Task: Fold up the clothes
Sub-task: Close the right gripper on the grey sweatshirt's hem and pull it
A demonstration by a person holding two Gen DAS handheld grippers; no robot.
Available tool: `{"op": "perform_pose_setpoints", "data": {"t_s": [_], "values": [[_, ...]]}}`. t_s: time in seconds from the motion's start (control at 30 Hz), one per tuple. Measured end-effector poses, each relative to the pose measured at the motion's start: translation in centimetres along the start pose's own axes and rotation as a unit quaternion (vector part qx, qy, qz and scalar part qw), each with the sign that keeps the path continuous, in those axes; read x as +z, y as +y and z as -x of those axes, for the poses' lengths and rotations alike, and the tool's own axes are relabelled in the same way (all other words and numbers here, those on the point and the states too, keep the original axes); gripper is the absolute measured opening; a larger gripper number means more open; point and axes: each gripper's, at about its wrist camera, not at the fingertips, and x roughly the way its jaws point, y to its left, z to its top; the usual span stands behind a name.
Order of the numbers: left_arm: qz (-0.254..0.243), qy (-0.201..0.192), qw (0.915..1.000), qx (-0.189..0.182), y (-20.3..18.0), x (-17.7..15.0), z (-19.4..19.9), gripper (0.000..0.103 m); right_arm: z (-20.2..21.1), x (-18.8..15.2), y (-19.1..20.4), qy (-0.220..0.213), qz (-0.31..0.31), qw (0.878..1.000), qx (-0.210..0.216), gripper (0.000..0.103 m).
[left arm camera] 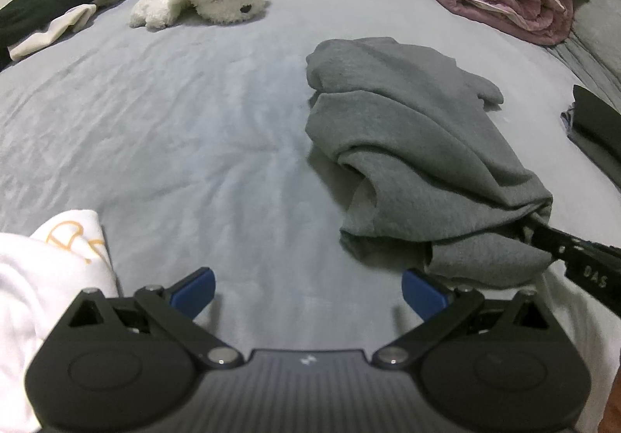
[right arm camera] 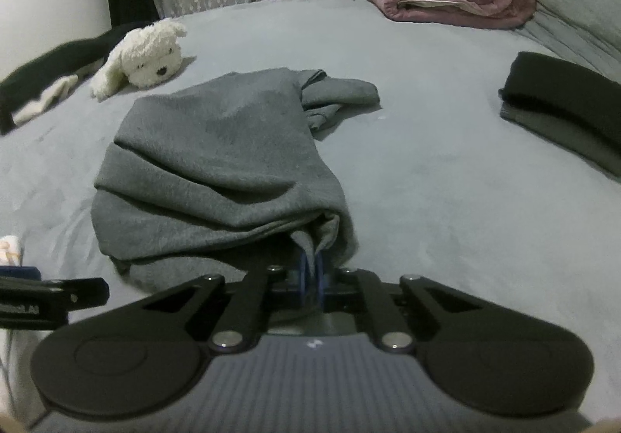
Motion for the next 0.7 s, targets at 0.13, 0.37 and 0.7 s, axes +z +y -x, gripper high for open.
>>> {"op": "perform_pose_setpoints", "data": {"t_s": [0.13,0.37,0.7], "values": [[-0.004,-0.007,1.0000,-0.004,-0.2,-0.2,0.5,0.103,1.6,0.2,-0.9,-0.026,0.000,1.000,-0.012,0.005],[-0.003,-0.009,0.9999,-0.009,-0.9,-0.2,0.3,0.103,3.3,0.3,-4.9,-0.051,-0.021,0.997,-0.050,0.004],[-0.003,-0.005,0.9998,-0.017,-2.5,0.1,-0.6,0.103,4.8,0.3,-11.5,-0.072,-0.065,0.987,-0.131,0.003]]}}
